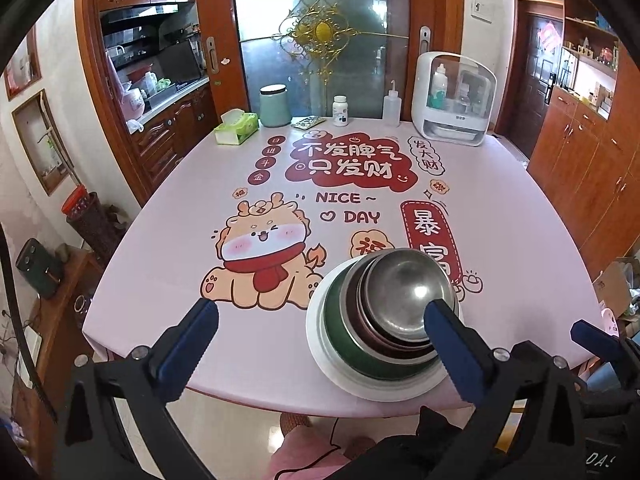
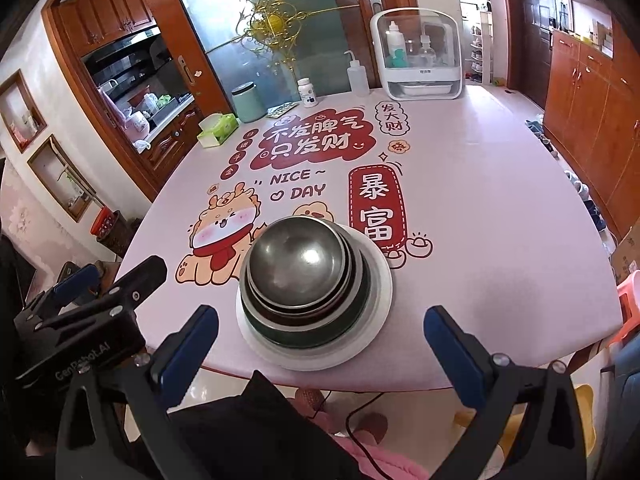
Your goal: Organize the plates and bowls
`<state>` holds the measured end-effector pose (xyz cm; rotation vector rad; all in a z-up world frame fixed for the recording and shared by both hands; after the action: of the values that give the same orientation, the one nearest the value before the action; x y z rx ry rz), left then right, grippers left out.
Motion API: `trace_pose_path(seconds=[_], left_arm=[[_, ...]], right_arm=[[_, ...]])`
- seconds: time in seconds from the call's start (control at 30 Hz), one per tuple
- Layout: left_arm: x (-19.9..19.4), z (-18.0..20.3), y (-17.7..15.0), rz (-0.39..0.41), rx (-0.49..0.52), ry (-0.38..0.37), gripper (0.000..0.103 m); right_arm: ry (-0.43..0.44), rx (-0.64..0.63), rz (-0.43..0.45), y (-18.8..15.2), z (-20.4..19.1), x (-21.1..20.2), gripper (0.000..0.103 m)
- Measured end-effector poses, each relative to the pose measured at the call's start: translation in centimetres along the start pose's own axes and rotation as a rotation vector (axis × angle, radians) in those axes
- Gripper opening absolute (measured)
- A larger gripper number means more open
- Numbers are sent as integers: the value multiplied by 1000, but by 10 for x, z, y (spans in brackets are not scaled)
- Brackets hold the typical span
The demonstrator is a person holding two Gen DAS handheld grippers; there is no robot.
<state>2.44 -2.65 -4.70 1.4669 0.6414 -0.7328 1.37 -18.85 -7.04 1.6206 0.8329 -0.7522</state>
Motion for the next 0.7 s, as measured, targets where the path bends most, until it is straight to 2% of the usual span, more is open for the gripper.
trace_pose_path(seconds=[0.7], left_arm=[[8, 4, 5, -10, 15, 3, 102]], right_arm=[[-2, 22, -25, 2, 7, 9, 103]])
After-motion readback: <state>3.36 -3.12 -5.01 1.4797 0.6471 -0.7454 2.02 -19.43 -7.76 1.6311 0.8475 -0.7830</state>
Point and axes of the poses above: each gripper's, at about its wrist camera, not at the fingertips, and x roughly the way its jaws point, z to its right, y to its top, the point moved 7 cm from there along x, roughly the way its jaws point, and after that the axes turned 5 degrees about -y, right-handed, at the moved point
